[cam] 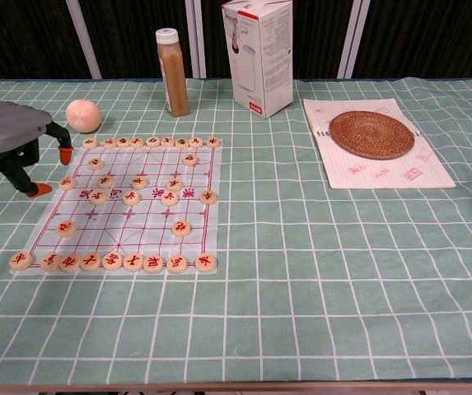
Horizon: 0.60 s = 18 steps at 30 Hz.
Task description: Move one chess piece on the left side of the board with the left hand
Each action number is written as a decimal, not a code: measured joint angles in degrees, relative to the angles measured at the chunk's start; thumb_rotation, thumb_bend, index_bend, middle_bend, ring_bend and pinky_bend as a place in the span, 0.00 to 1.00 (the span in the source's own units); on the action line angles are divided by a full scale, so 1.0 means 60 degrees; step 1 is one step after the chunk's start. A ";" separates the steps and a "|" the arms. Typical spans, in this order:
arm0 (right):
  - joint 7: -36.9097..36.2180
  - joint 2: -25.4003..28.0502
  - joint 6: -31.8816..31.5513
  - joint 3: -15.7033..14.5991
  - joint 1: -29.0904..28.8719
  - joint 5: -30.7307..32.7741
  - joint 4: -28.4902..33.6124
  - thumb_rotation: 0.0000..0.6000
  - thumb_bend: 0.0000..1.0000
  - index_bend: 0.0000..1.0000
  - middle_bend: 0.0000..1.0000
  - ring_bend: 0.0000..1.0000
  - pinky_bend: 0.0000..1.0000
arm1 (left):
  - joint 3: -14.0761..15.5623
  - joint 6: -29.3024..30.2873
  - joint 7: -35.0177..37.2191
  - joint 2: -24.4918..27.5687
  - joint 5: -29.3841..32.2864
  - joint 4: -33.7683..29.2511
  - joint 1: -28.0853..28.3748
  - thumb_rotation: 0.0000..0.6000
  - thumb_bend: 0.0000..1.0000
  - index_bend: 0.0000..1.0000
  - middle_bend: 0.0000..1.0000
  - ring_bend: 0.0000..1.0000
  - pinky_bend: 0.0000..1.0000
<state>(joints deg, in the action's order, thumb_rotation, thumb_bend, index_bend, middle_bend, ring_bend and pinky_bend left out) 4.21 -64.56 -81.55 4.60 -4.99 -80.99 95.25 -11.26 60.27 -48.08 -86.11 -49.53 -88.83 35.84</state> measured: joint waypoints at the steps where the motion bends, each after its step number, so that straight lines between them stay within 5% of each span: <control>1: -0.0003 0.0002 0.0008 -0.0001 -0.0002 0.0002 0.0003 1.00 0.34 0.00 0.00 0.00 0.00 | -0.0004 -0.0020 -0.0039 -0.0103 0.0106 0.0112 0.0078 1.00 0.26 0.41 1.00 0.98 0.96; 18: -0.0064 0.0035 0.0022 -0.0003 -0.0002 0.0018 0.0060 1.00 0.34 0.00 0.00 0.00 0.00 | 0.0155 -0.0156 -0.0268 -0.0952 0.0798 0.1087 0.0728 1.00 0.27 0.43 1.00 0.98 0.96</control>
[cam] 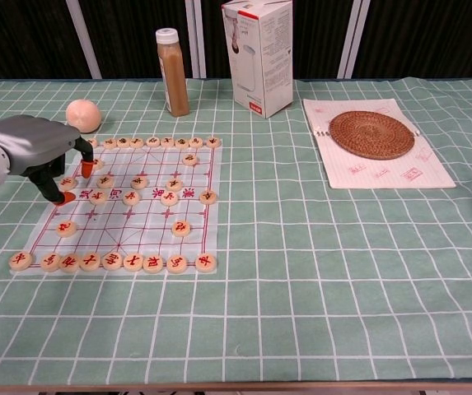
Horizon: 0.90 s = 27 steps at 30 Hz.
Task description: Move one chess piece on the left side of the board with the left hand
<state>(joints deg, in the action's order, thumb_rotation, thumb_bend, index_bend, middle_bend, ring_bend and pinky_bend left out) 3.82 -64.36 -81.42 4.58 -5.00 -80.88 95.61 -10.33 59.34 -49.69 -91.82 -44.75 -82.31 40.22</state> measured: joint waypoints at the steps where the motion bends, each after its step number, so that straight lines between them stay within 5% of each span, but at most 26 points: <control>1: -0.0004 0.0002 0.0003 0.0000 0.0001 0.0005 0.0002 1.00 0.34 0.00 0.00 0.00 0.00 | 0.0014 -0.0012 -0.0011 -0.0053 0.0062 0.0069 0.0034 1.00 0.27 0.43 1.00 0.98 0.96; 27: -0.0071 0.0026 0.0043 0.0012 0.0004 0.0088 0.0036 1.00 0.34 0.00 0.00 0.00 0.00 | 0.0247 -0.0165 0.0248 -0.0564 0.0250 0.0605 0.0463 1.00 0.28 0.45 1.00 0.98 0.96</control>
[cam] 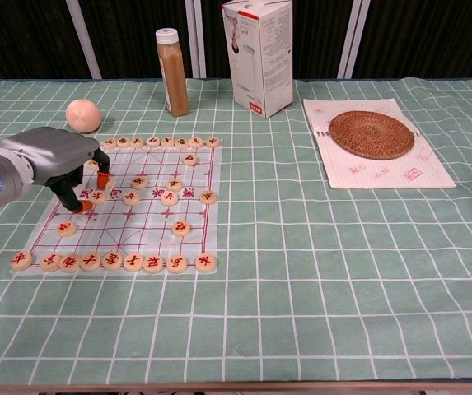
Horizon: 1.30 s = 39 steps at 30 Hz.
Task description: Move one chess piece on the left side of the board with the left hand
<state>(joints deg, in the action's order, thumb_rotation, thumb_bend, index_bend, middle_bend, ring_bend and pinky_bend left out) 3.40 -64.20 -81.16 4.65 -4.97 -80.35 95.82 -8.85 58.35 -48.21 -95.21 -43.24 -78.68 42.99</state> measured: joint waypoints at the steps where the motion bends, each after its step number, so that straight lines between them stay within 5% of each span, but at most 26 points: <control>1: 0.0000 0.0000 0.0006 -0.0001 -0.0001 0.0003 -0.0002 1.00 0.34 0.00 0.00 0.00 0.00 | 0.0010 0.0003 0.0004 -0.0020 0.0017 0.0013 0.0022 1.00 0.28 0.46 1.00 0.98 0.96; 39: -0.0095 0.0014 0.0002 -0.0008 0.0017 0.0015 0.0075 1.00 0.34 0.00 0.00 0.00 0.00 | 0.0198 0.0217 0.0394 -0.0025 -0.0039 0.0079 0.0165 1.00 0.33 0.49 1.00 0.98 0.96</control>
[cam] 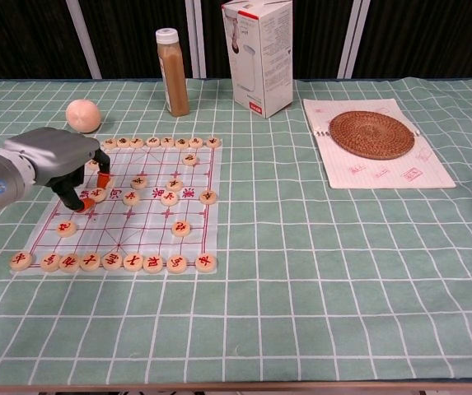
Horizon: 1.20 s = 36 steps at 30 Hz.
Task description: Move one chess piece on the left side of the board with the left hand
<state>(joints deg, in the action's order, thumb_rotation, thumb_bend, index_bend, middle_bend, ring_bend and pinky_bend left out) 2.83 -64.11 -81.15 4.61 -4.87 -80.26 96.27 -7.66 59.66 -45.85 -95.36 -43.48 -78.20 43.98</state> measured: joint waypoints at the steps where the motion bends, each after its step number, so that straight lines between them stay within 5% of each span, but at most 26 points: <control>1: -0.0007 0.0002 0.0008 -0.0001 0.0000 0.0007 0.0002 1.00 0.34 0.00 0.00 0.00 0.00 | -0.0036 0.0034 0.0038 0.0039 -0.0035 -0.0072 0.0004 1.00 0.33 0.49 1.00 0.98 0.96; 36: 0.0042 -0.0042 0.0002 0.0052 -0.0009 0.0099 -0.0047 1.00 0.34 0.00 0.00 0.00 0.00 | -0.0296 -0.0367 0.0098 -0.0236 0.0290 0.1068 0.0479 1.00 0.33 0.48 1.00 0.97 0.96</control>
<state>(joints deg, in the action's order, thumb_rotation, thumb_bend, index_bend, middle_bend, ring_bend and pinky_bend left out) 3.08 -64.37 -81.14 4.92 -4.92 -79.66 95.99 -9.44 57.45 -45.26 -96.77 -41.74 -71.79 46.85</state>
